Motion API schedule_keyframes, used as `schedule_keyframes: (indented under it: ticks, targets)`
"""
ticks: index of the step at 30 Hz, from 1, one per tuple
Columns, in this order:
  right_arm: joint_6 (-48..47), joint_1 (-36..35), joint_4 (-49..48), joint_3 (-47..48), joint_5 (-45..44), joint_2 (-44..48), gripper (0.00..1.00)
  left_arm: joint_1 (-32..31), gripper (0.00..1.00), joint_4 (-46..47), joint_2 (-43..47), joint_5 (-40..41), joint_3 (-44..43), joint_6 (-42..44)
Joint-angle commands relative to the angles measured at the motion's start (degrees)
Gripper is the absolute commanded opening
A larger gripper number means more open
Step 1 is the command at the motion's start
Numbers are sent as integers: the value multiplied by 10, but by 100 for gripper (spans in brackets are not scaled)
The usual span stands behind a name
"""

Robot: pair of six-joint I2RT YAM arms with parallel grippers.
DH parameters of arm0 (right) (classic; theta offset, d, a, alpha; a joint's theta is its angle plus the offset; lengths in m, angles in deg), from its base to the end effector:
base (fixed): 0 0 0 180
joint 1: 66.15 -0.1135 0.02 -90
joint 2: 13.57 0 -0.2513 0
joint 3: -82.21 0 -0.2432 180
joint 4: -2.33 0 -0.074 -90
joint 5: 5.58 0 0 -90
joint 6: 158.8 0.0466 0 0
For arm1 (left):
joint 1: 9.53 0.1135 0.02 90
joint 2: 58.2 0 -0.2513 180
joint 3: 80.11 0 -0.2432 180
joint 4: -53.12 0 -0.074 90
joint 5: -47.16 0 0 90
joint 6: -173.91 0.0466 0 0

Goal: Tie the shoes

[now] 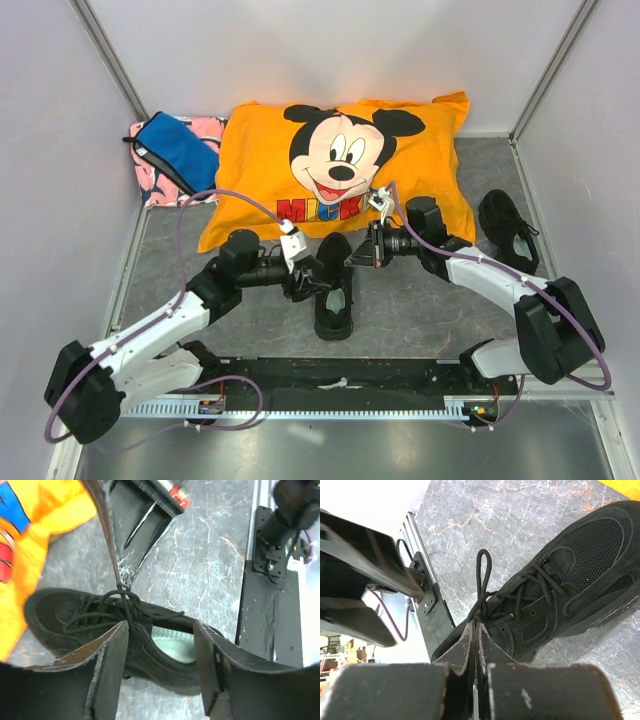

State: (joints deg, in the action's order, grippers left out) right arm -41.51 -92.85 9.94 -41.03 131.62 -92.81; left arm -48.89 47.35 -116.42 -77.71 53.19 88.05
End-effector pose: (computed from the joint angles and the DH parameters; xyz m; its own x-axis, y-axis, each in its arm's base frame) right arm 0.2430 0.1605 0.2144 -0.7981 -0.0527 -0.6003 -0.5700 0.3892 0.7236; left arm 0.1633 -0.1684 0.2452 -0.1612 0.2088 -0.9646 0.9565 0.2738 -0.1005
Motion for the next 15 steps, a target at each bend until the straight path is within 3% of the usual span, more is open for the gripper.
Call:
schedule_keyframes:
  ticks: [1, 4, 5, 8, 15]
  targets:
    - [-21, 1, -2, -2, -5, 15, 0, 35, 64, -129, 40, -75, -35, 132]
    - [-27, 1, 4, -2, -6, 19, 0, 77, 64, -212, 13, -125, -76, 269]
    - [-27, 1, 6, -3, -7, 19, 0, 87, 64, -235, -1, -130, -90, 352]
    - [-29, 1, 9, -3, -8, 19, 0, 95, 64, -276, -41, -128, -127, 465]
    - [-30, 1, 14, 0, -5, 20, 0, 94, 74, -328, -145, -127, -214, 655]
